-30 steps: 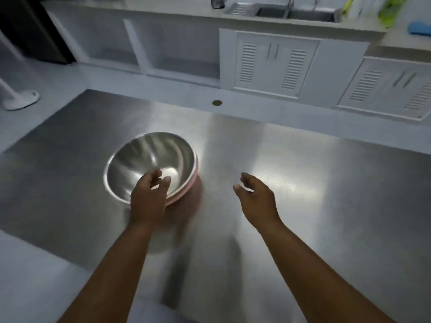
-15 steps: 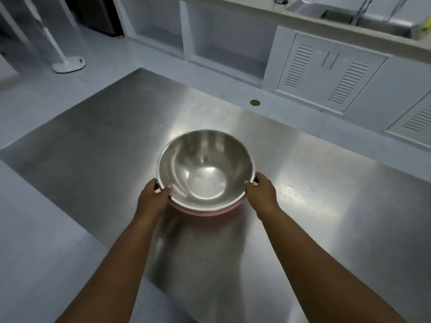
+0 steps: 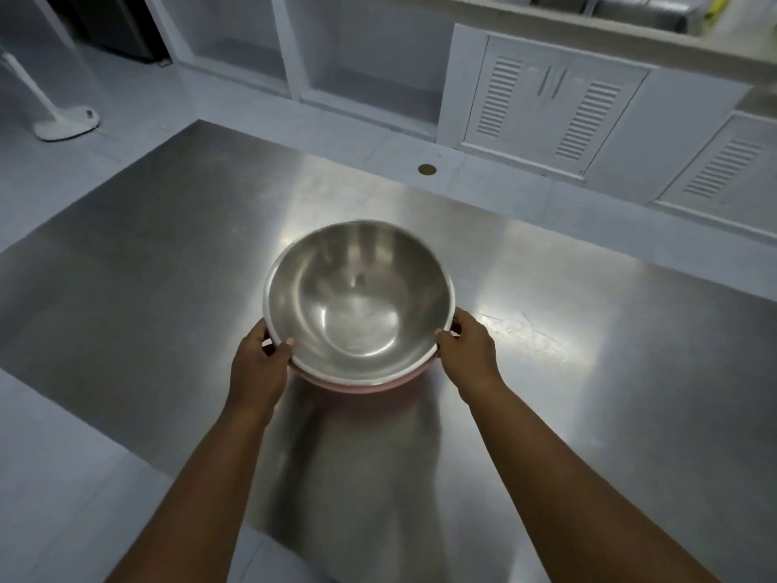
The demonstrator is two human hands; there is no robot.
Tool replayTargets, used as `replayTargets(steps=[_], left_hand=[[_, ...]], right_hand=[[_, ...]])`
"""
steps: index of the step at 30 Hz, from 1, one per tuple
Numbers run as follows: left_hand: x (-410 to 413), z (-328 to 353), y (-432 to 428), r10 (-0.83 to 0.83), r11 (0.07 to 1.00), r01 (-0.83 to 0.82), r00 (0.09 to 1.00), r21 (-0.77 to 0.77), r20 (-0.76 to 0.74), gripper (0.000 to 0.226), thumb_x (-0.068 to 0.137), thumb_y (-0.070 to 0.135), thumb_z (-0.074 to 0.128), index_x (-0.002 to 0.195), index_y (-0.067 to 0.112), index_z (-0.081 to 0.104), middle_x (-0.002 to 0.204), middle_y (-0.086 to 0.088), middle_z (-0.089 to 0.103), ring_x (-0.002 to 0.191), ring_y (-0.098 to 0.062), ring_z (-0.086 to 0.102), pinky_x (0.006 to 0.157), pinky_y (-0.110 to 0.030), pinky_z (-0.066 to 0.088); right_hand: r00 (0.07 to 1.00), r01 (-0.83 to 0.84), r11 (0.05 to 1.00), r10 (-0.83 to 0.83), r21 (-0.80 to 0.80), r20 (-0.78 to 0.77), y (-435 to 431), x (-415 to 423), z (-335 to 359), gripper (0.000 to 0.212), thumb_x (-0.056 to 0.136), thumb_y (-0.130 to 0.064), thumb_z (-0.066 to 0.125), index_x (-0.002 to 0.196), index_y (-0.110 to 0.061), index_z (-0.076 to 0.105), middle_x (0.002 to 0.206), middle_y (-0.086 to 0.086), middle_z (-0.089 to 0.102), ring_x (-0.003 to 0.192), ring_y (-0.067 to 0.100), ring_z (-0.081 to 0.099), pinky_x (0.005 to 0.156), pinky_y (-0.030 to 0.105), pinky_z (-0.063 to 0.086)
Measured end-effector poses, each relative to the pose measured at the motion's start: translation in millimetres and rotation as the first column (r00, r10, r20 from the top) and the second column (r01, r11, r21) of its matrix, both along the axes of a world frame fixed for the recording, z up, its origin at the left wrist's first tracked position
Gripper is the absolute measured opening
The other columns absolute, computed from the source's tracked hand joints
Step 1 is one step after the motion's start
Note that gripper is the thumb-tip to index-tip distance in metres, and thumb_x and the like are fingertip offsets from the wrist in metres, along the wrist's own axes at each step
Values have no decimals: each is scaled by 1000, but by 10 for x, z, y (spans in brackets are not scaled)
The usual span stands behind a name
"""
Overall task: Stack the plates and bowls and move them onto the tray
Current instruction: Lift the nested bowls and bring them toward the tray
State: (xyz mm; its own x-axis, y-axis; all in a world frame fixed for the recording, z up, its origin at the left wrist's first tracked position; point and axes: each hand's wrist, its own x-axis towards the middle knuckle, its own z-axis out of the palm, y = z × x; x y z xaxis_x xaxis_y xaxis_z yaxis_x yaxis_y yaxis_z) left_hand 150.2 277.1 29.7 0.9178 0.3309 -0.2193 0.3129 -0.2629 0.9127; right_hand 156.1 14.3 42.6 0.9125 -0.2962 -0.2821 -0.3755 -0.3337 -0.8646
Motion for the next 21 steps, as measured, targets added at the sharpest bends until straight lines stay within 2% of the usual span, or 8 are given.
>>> replayTargets(steps=[3,9,13,15,17,21], left_hand=[[-10,72,-317,-69,998,69,997,5,30,38,89,9,59,123,25,60,101,5,65,95,-26,65,86,-39,52],[-120,223,-1409,-281,960,281,959,-2,49,36,91,9,59,124,22,58,108,-3,65,97,-27,64,88,-42,51],[-280,270,-2328,-425,903,428,903,-46,58,31,91,9,58,114,31,58,96,13,63,94,-24,62,80,-33,46],[-378,286,-2807,-500,861,504,863,-62,71,31,91,9,58,111,33,57,94,16,62,93,-24,62,78,-31,44],[-471,276,-3279,-568,817,572,820,-75,68,30,91,11,58,114,31,58,95,15,63,95,-24,62,78,-33,44],[-668,227,-4215,-689,717,691,722,-88,55,32,90,13,60,119,28,62,100,5,67,98,-27,65,85,-40,51]], right_hand=[[997,68,998,-68,-3,41,-333,-207,70,29,85,-10,52,108,-23,66,94,-5,69,85,15,64,65,22,47],[961,262,965,-259,-20,91,-1342,-796,206,31,85,-11,50,106,-27,66,92,-4,69,82,18,65,73,32,53],[915,392,919,-385,-42,124,-2129,-1276,253,31,89,-8,49,110,-24,65,93,-3,68,72,7,58,63,19,47],[885,458,887,-448,-59,131,-2527,-1538,267,30,89,-7,49,111,-23,64,93,-4,67,74,6,57,63,17,44],[849,523,849,-512,-76,134,-2915,-1812,255,27,90,-9,50,111,-21,63,94,-2,67,79,9,59,67,21,46],[757,653,748,-642,-119,119,-3687,-2333,187,19,88,-12,51,103,-15,62,91,7,68,86,24,63,79,39,53]])
